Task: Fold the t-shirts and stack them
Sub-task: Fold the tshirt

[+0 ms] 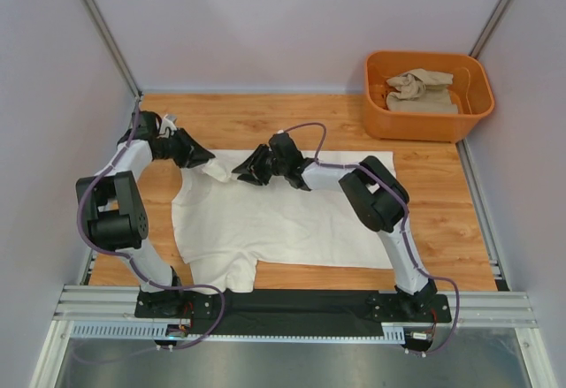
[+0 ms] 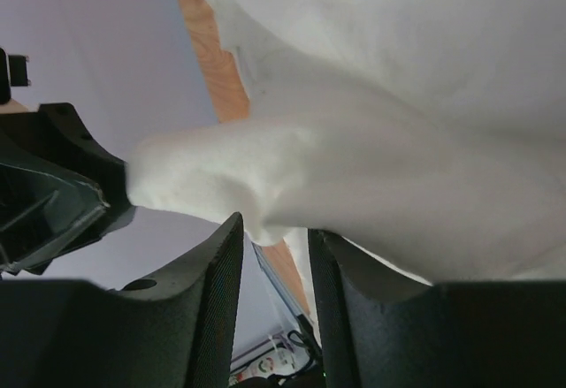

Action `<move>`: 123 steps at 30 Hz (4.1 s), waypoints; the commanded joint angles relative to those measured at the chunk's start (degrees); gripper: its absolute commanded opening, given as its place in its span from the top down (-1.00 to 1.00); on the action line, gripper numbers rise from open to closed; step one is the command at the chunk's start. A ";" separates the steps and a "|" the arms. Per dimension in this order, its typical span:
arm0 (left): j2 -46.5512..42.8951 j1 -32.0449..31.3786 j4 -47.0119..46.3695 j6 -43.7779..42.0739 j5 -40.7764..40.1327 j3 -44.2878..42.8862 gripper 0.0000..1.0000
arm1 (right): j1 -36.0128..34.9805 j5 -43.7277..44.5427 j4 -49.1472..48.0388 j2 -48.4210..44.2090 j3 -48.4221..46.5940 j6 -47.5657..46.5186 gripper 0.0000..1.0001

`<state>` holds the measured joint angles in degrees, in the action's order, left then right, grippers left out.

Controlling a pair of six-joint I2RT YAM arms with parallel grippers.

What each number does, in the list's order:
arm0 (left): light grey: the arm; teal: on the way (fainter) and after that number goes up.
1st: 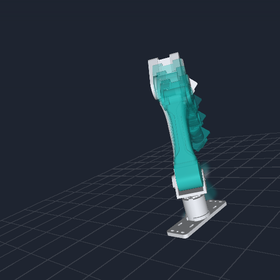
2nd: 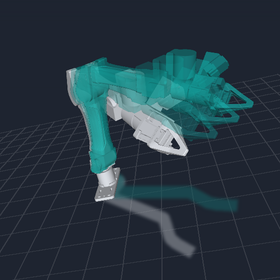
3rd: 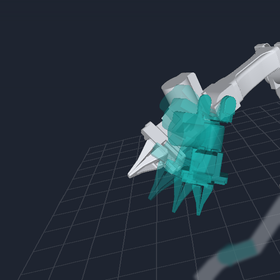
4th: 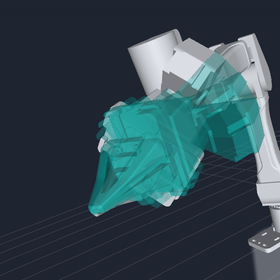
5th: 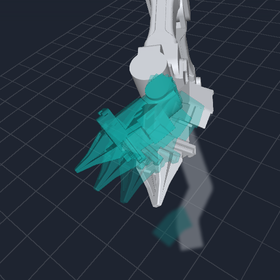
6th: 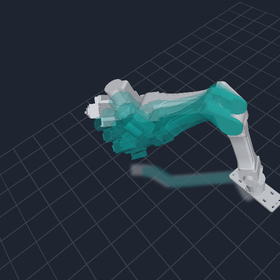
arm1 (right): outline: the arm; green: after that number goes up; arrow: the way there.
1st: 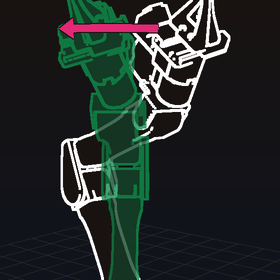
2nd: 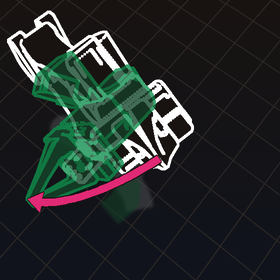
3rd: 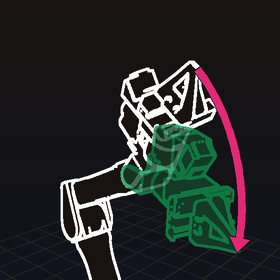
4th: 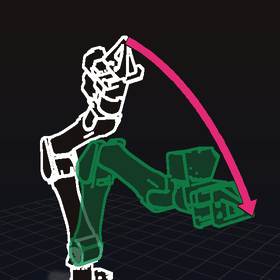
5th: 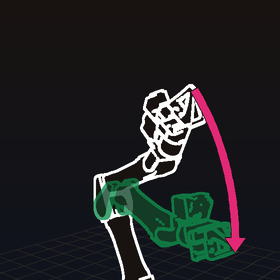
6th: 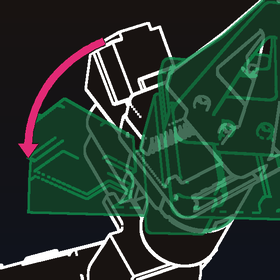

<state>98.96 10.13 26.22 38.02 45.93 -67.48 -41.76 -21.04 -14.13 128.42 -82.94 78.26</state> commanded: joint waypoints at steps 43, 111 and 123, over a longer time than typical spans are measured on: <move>3.70 0.68 11.40 -17.28 -12.62 -4.06 -0.12 | 0.98 1.52 10.79 1.04 -4.60 -27.29 0.14; 2.48 -2.57 17.64 -14.38 -18.86 -5.39 1.00 | 6.16 -15.35 32.84 -2.65 -11.01 -20.59 1.00; -4.56 -2.75 16.94 -11.66 -17.72 4.55 1.00 | 6.43 -20.18 37.42 -0.89 -11.37 -26.05 1.00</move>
<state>96.84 7.25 42.92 25.50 28.16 -64.66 -35.75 -39.05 20.38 128.84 -92.64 54.74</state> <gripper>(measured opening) 0.008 0.009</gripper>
